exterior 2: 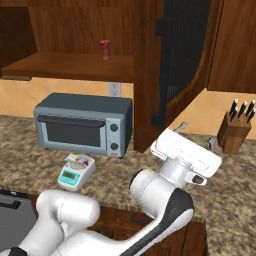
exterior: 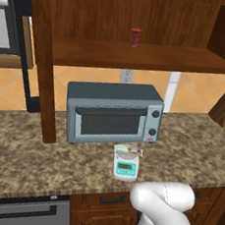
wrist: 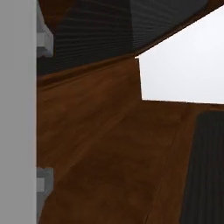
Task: Pick the bar and place it on the digital scale for weighing, and close the cabinet.
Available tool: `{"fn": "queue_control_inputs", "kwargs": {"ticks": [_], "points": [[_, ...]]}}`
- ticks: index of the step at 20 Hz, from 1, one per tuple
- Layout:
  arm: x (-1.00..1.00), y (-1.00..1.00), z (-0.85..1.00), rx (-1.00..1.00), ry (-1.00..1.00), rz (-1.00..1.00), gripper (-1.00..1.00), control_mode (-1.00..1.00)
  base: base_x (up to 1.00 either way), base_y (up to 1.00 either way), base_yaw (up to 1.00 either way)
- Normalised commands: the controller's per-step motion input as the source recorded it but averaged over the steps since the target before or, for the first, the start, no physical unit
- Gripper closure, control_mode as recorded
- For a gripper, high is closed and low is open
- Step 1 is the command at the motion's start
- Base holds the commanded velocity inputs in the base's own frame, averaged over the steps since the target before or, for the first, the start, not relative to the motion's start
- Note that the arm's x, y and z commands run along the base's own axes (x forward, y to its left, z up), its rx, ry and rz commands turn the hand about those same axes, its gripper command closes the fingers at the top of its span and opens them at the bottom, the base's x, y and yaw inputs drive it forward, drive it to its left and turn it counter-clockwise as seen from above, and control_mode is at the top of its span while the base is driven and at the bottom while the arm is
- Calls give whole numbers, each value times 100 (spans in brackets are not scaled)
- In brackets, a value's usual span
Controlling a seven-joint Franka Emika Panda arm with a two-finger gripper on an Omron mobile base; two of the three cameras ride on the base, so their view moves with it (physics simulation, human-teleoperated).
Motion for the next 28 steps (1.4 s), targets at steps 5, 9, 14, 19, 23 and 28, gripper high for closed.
{"fn": "queue_control_inputs", "kwargs": {"ticks": [5,9,14,19,23,28], "points": [[-2,58,100,-22,-4,0,-100,-100,0,0,0],[0,49,100,-21,-21,0,-100,-100,0,0,0],[0,30,100,-13,-45,4,-100,-100,0,0,0],[1,22,100,-6,-63,10,-100,-100,0,0,0],[57,84,93,-22,-30,0,-100,-100,0,0,0],[100,46,29,-8,32,5,-100,-100,0,0,0]]}}
